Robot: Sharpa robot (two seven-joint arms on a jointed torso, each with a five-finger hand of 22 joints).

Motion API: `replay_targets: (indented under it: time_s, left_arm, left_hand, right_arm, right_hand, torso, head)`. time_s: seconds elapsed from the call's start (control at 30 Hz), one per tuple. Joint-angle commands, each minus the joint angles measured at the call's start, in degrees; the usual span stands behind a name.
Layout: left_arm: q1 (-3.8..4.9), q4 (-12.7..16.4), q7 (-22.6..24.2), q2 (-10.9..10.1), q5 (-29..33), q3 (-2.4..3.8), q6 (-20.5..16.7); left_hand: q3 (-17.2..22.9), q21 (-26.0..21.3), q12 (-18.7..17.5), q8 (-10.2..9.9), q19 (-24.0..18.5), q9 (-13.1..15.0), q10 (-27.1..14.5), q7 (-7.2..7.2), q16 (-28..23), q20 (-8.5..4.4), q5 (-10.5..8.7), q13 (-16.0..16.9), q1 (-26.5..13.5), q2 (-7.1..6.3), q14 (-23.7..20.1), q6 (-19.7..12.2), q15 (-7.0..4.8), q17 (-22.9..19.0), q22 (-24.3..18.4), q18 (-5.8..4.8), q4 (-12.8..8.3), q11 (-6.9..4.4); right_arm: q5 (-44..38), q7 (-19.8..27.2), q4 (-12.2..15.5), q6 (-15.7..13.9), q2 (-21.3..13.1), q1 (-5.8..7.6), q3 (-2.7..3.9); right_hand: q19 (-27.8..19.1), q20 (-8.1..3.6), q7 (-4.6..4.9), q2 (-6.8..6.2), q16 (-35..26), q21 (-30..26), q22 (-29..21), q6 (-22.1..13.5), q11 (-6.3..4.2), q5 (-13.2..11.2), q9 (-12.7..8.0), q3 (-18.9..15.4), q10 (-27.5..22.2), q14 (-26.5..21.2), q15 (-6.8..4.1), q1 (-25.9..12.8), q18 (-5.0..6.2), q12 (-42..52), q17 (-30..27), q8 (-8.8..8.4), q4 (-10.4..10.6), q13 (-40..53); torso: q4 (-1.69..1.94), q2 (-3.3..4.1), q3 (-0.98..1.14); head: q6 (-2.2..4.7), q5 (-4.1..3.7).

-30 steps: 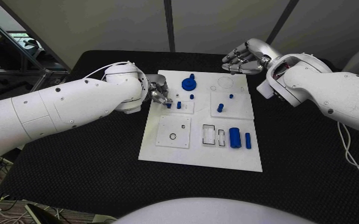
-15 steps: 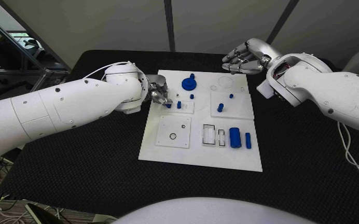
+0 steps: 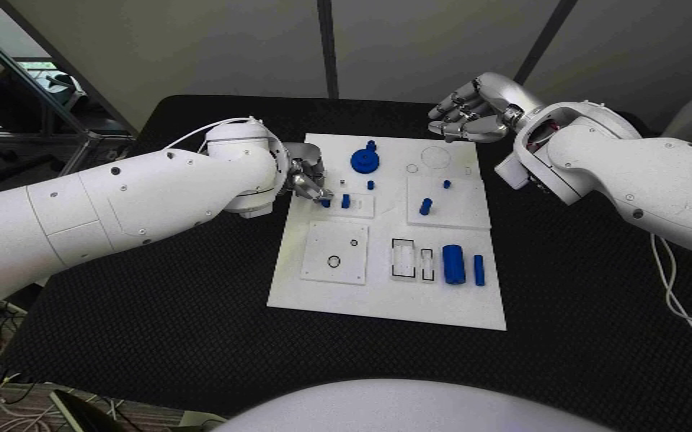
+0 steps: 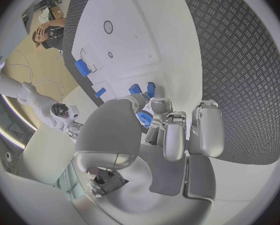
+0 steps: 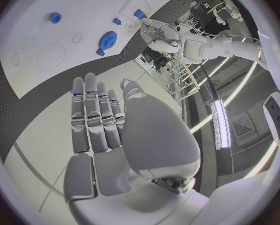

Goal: Assemble the parts on the task board

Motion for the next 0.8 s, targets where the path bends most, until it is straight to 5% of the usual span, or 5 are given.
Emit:
replay_targets:
  time_s: [0.03, 0.37, 0.8]
  left_arm:
    - [-0.11, -0.3, -0.5, 0.4, 1.2, -0.09, 1.7]
    - [-0.10, -1.4, -1.3, 1.3, 3.0, -0.09, 2.4]
    - [-0.10, -2.4, -2.4, 2.0, 3.8, -0.09, 0.9]
  left_hand:
    - [7.2, 0.1, 0.2, 0.2, 0.4, 0.0, 0.6, -0.23, 0.3, 0.05, 0.21, 0.1, -0.6, -0.03, 5.8, 0.4, -0.36, 14.7, 4.0, -0.71, -6.7, -0.03]
    - [7.5, 0.2, 0.4, 0.6, 0.6, 0.5, 1.5, -0.80, 0.3, -0.18, 0.02, 0.6, -4.0, -0.08, 5.8, 1.6, -0.67, 14.8, 4.2, -0.76, -6.0, -0.42]
    - [3.8, 0.7, 1.3, 0.2, 1.2, 1.1, 2.5, -1.43, 0.4, -0.63, -0.14, 2.0, -12.3, -0.63, 5.8, 3.5, -1.10, 14.8, 5.1, -0.96, -2.4, -0.93]
  right_arm:
    - [-0.1, 0.6, 0.0, 0.2, 0.1, 0.09, 0.04]
    - [-0.1, 0.5, 0.0, 0.1, 0.0, 0.09, 0.04]
    - [0.0, 0.6, 0.0, 0.1, 0.0, 0.09, 0.04]
  right_hand:
    - [0.4, 0.02, 0.26, 0.07, -0.3, -0.3, -0.1, 0.1, 0.00, 0.3, 0.0, 0.3, -0.3, -0.2, 0.02, -0.3, 0.65, -0.1, -0.1, 0.39, 0.1, -0.1]
    - [0.4, 0.01, 0.24, 0.05, -0.3, -0.3, -0.1, 0.1, -0.02, 0.3, 0.0, 0.4, -0.3, -0.2, 0.00, -0.3, 0.66, -0.1, -0.1, 0.41, 0.1, -0.1]
    - [0.5, 0.01, 0.25, 0.03, -0.3, -0.4, -0.1, 0.1, -0.02, 0.3, 0.0, 0.5, -0.3, -0.2, 0.01, -0.4, 0.65, -0.1, -0.1, 0.41, 0.1, -0.1]
  torso:
    - [-0.06, 0.00, 0.05]
    - [-0.04, -0.02, 0.06]
    - [-0.06, 0.01, 0.00]
  head:
    - [-0.07, 0.07]
    - [-0.19, -0.03]
    - [-0.10, -0.23]
